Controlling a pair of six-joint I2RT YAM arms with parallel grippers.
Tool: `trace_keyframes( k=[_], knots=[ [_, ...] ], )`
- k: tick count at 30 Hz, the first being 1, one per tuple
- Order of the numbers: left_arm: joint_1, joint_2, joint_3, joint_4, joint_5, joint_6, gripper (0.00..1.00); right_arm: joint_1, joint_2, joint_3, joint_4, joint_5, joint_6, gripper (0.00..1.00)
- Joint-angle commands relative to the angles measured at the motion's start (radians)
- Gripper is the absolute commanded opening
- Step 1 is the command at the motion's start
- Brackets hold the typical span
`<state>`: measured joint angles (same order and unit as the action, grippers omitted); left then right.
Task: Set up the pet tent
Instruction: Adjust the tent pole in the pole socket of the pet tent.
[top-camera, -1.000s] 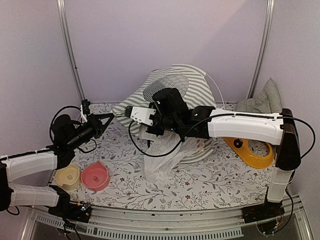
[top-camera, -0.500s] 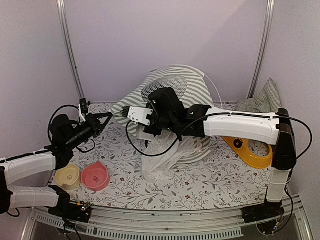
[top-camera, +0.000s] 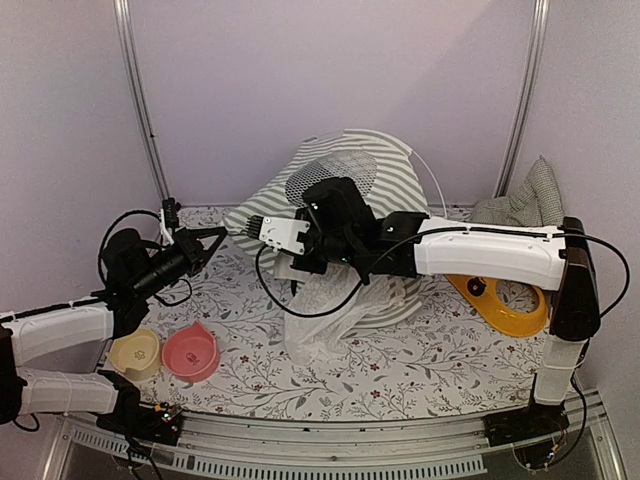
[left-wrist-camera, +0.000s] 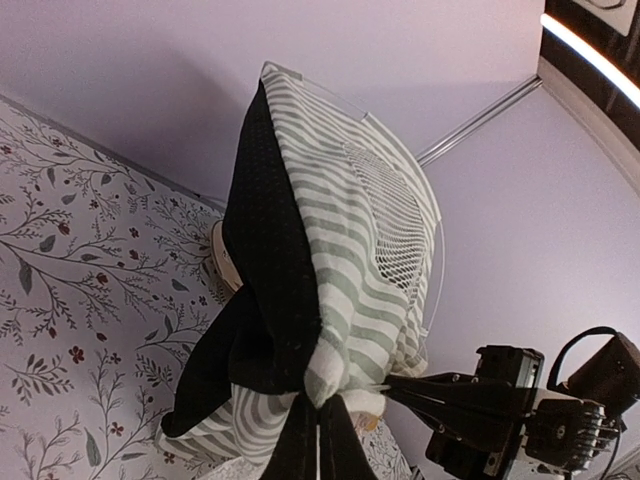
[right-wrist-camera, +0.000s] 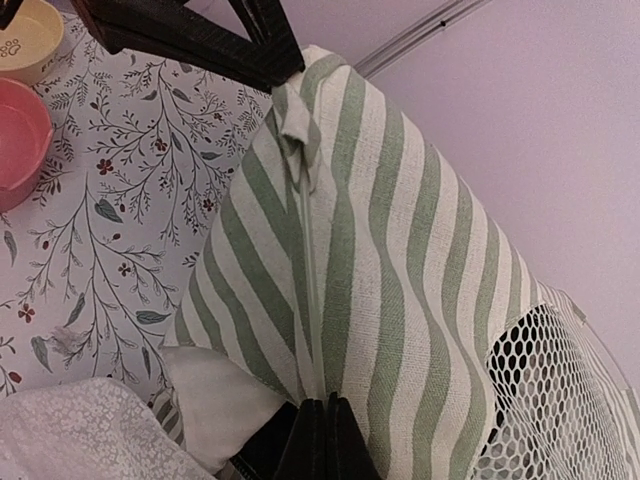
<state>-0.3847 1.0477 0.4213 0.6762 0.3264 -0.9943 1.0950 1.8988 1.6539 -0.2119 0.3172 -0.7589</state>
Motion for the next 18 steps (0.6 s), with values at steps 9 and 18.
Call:
trace_keyframes(
  k=[9, 18],
  knots=[
    [0.006, -0.024, 0.052, 0.003, 0.026, 0.056, 0.0, -0.028, 0.072, 0.085, -0.077, 0.068, 0.052, 0.0],
    [0.001, 0.073, 0.054, 0.037, 0.054, 0.037, 0.0, 0.013, 0.046, 0.072, -0.002, 0.037, 0.034, 0.0]
  ],
)
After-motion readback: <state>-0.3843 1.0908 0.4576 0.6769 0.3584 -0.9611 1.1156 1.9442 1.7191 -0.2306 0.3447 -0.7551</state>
